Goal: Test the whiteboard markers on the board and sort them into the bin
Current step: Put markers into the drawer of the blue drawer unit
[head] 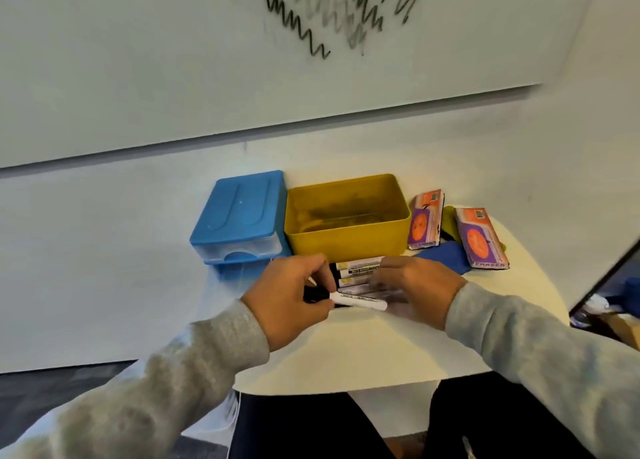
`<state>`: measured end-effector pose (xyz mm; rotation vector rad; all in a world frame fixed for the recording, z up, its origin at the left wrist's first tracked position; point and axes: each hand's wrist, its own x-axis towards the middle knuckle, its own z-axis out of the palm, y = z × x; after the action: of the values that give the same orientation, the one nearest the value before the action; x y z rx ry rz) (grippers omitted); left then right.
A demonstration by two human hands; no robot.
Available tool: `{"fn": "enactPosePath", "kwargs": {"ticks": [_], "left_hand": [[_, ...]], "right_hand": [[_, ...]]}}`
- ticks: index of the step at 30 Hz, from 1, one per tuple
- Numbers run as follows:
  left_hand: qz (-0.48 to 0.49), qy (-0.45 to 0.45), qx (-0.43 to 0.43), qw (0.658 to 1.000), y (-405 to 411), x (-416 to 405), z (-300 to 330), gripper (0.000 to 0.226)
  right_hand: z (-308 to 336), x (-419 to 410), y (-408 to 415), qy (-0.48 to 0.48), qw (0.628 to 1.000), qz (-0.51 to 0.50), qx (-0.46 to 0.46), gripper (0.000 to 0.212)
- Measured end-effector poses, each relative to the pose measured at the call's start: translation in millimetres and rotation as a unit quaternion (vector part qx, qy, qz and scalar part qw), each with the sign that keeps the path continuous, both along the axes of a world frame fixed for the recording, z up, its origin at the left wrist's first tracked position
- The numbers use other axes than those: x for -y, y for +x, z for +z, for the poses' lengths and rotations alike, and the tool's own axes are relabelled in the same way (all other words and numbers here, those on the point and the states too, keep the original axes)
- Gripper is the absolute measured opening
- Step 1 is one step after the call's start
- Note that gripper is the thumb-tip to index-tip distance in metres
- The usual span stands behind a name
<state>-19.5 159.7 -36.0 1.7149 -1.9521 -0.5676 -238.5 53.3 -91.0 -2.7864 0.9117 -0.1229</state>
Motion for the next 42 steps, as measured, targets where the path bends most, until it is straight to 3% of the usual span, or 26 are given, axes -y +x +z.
{"fn": "enactPosePath", "kwargs": {"ticks": [6, 10, 13, 16, 21, 29, 32, 37, 42], "left_hand": [[-0.036, 0.016, 0.032, 0.999, -22, 15, -27, 0.026], [-0.054, -0.026, 0.205, 0.977, -30, 24, -42, 0.014], [-0.075, -0.075, 0.321, 0.941, -37, 30, -48, 0.022], [-0.088, -0.088, 0.385, 0.915, -43, 38, -59, 0.039], [-0.091, -0.099, 0.426, 0.894, -50, 44, -59, 0.04], [-0.093, -0.056, 0.44, 0.891, -44, 44, -54, 0.036], [-0.093, -0.05, 0.378, 0.92, -34, 39, -33, 0.037], [-0.099, -0.049, 0.25, 0.962, 15, 27, 12, 0.017], [0.002, -0.013, 0.212, 0.977, 69, 15, 18, 0.009]], "right_hand": [[16, 15, -26, -0.007, 0.999, -0.041, 0.029, 0.028], [19, 20, -34, -0.017, 0.997, -0.071, 0.032, 0.029], [17, 23, -35, -0.011, 0.997, -0.074, 0.036, 0.031], [15, 24, -34, -0.007, 0.997, -0.069, 0.043, 0.029], [13, 23, -30, 0.005, 0.997, -0.06, 0.048, 0.028], [16, 23, -19, 0.009, 0.996, -0.05, 0.068, 0.023], [21, 22, -12, 0.021, 0.996, -0.038, 0.078, 0.022], [30, 28, 2, 0.011, 0.993, -0.017, 0.118, 0.025], [26, 27, 21, 0.002, 0.99, 0.03, 0.136, 0.026]]}}
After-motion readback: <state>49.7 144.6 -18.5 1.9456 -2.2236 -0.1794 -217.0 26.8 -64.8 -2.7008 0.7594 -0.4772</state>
